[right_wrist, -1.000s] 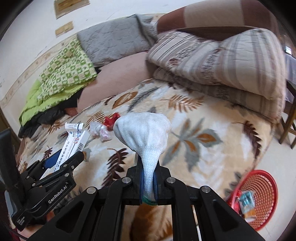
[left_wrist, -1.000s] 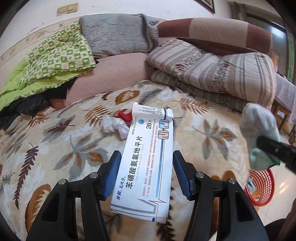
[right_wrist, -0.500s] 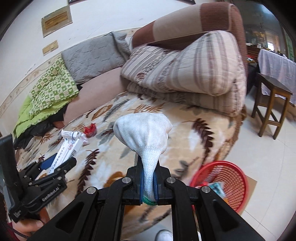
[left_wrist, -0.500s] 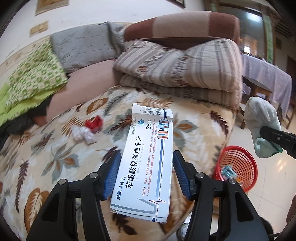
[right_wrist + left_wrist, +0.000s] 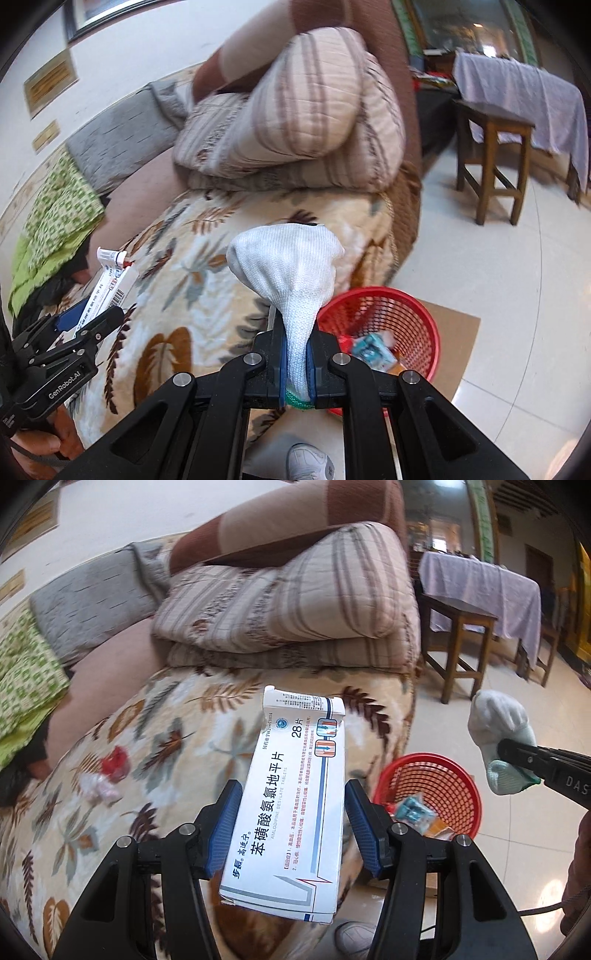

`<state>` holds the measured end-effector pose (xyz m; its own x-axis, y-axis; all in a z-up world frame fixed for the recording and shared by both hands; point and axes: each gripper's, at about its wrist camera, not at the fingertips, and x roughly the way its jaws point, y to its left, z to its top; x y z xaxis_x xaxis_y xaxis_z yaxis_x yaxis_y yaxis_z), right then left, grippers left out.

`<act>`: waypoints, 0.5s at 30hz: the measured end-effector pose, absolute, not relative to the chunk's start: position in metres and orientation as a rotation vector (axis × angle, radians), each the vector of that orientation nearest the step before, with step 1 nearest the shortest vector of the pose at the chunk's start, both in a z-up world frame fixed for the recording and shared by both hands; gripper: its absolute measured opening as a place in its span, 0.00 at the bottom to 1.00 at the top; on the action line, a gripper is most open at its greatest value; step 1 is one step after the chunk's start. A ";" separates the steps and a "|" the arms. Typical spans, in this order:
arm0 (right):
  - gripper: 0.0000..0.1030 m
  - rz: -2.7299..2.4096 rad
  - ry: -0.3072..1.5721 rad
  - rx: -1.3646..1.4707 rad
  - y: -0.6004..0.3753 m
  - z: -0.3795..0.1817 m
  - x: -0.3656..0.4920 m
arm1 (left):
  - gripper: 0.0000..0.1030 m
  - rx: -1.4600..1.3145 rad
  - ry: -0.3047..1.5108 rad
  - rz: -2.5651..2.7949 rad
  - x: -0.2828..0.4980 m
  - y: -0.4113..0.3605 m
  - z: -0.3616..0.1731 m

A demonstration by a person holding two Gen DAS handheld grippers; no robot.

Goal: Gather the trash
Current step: 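Carry the white box and sock to the red basket and open both tools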

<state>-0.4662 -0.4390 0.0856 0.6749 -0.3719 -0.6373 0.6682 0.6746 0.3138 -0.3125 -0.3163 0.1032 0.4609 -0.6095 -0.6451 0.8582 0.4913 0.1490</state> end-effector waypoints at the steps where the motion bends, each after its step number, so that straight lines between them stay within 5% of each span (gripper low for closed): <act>1: 0.08 -0.630 0.568 0.577 -0.444 0.083 -0.470 | 0.55 0.507 0.566 -0.960 -0.314 -0.321 0.103; 15: 0.08 -0.697 0.597 0.672 -0.489 0.044 -0.506 | 0.55 0.605 0.702 -1.255 -0.334 -0.406 0.078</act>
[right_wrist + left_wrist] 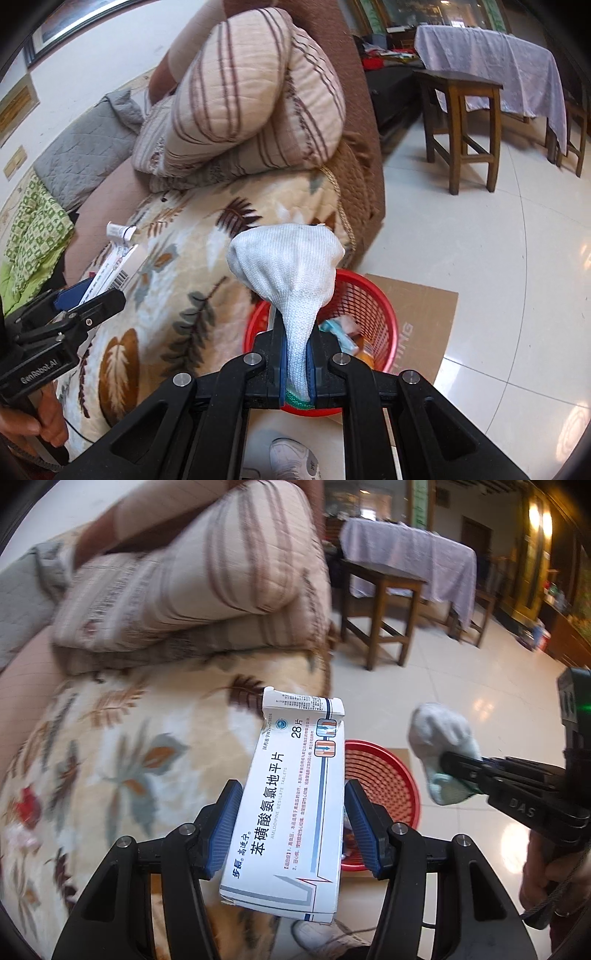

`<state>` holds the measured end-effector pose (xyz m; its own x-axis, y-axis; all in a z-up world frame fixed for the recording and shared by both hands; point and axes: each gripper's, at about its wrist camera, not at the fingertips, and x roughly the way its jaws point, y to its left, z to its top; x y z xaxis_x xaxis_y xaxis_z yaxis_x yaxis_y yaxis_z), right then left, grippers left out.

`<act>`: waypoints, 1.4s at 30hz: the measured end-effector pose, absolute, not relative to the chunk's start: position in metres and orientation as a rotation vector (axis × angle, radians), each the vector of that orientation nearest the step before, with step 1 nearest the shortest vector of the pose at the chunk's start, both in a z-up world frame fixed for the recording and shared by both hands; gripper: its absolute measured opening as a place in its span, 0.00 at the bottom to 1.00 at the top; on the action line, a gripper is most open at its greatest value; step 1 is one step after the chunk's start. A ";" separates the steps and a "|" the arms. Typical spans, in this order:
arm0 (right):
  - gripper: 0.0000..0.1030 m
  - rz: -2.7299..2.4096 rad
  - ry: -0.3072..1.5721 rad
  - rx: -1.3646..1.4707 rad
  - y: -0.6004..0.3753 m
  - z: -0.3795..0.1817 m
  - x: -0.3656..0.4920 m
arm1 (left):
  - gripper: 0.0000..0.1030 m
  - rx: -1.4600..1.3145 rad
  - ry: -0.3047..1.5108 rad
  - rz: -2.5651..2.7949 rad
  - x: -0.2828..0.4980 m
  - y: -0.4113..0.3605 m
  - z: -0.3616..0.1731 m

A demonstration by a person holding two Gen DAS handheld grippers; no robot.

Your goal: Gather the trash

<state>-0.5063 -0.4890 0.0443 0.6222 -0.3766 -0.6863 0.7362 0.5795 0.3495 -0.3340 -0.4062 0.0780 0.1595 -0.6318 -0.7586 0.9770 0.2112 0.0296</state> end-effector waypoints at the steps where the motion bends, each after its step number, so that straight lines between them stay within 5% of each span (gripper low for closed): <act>1: 0.08 -0.701 0.600 0.680 -0.492 0.041 -0.508 | 0.55 0.614 0.707 -1.266 -0.336 -0.412 0.075; 14: 0.11 -0.729 0.647 0.774 -0.531 0.006 -0.500 | 0.61 0.644 0.841 -1.315 -0.333 -0.454 0.034; 17: 0.39 -0.771 0.702 0.764 -0.538 -0.006 -0.495 | 0.66 0.610 0.853 -1.334 -0.331 -0.452 0.034; 24: 0.45 -0.816 0.678 0.744 -0.528 0.005 -0.507 | 0.76 0.498 0.777 -1.270 -0.323 -0.423 0.062; 30: 0.75 -0.878 0.668 0.603 -0.498 0.040 -0.503 | 0.85 0.463 0.645 -1.088 -0.317 -0.370 0.087; 42: 0.82 -0.798 0.672 0.368 -0.400 0.086 -0.441 | 0.91 0.370 0.575 -0.838 -0.295 -0.234 0.113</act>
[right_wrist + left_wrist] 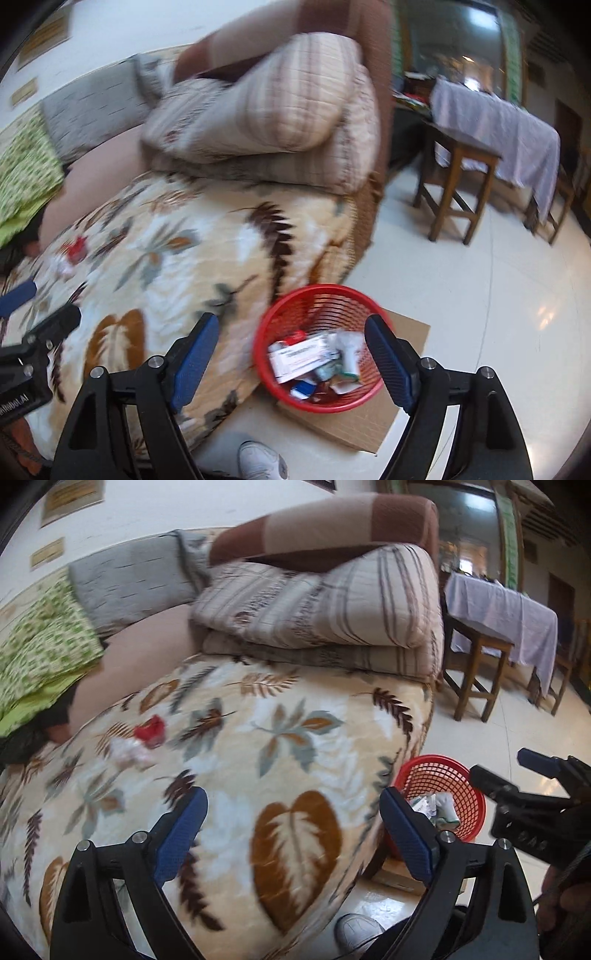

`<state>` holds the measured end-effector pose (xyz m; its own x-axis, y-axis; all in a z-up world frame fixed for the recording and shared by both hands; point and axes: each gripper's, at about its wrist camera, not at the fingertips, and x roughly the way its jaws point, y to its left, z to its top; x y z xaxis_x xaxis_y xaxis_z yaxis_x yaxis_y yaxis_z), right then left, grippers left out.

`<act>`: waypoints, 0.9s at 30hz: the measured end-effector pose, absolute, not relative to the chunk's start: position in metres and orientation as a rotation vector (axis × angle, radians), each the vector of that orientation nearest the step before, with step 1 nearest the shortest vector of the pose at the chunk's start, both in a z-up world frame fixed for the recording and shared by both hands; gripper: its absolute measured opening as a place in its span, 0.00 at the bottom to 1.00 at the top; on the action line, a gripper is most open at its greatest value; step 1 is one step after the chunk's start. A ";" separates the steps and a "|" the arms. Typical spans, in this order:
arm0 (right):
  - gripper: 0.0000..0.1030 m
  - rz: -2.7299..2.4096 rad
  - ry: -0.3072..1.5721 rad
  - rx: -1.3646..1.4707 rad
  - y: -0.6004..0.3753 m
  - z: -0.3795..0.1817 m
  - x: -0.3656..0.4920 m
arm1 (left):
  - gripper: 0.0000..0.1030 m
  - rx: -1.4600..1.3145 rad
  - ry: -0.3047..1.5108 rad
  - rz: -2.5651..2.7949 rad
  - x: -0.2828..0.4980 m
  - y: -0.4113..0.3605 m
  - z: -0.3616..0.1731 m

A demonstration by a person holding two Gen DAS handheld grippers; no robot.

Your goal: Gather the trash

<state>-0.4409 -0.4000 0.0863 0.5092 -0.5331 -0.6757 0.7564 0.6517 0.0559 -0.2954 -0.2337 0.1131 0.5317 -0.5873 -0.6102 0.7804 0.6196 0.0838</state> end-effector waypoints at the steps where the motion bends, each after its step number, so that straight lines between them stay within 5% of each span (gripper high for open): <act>1: 0.83 -0.788 0.675 0.343 -0.391 0.087 -0.435 | 0.91 0.366 0.569 -0.824 -0.294 -0.227 0.114; 27: 0.86 -0.853 0.656 0.250 -0.328 0.100 -0.402 | 0.92 0.283 0.536 -0.750 -0.279 -0.185 0.116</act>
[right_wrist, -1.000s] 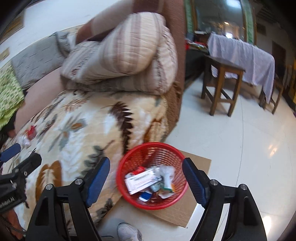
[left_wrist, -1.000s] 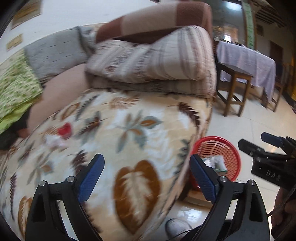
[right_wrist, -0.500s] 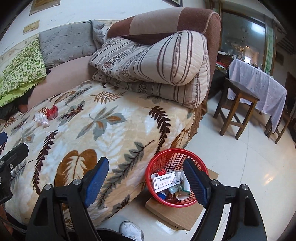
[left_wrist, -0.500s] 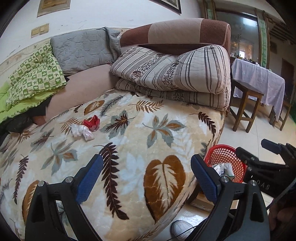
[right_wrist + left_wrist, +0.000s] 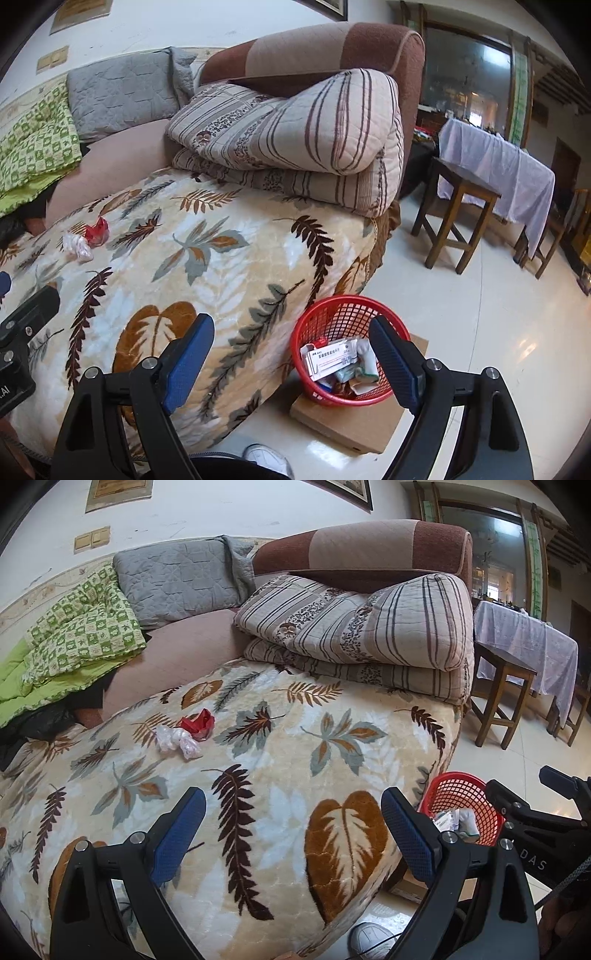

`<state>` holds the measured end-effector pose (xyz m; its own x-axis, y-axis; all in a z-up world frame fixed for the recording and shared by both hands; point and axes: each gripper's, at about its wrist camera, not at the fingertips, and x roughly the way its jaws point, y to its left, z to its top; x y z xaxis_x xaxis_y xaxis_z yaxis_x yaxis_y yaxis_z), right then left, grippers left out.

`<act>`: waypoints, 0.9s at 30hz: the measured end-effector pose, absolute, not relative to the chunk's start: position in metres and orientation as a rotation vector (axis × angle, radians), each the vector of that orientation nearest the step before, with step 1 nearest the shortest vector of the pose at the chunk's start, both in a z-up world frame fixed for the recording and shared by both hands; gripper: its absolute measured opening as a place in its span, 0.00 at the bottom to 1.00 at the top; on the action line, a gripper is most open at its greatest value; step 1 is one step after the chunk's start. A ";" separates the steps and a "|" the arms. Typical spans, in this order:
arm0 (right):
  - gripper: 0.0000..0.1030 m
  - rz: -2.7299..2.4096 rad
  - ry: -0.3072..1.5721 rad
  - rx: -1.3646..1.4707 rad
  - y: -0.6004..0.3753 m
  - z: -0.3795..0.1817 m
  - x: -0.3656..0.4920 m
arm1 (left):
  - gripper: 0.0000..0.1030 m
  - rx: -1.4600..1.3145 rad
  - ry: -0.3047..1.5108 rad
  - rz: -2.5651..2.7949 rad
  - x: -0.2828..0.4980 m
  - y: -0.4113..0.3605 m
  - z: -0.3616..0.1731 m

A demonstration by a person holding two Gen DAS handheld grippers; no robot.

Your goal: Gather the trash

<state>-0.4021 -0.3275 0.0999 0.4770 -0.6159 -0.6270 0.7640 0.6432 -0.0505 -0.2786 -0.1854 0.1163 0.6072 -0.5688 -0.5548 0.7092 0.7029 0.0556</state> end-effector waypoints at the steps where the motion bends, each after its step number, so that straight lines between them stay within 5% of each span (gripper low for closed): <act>1: 0.86 -0.862 0.655 0.247 -0.327 0.099 -0.402 | 0.92 0.284 0.537 -0.749 -0.278 -0.186 0.116; 27: 0.89 -0.892 0.675 0.254 -0.329 0.091 -0.400 | 0.92 0.306 0.561 -0.747 -0.272 -0.188 0.103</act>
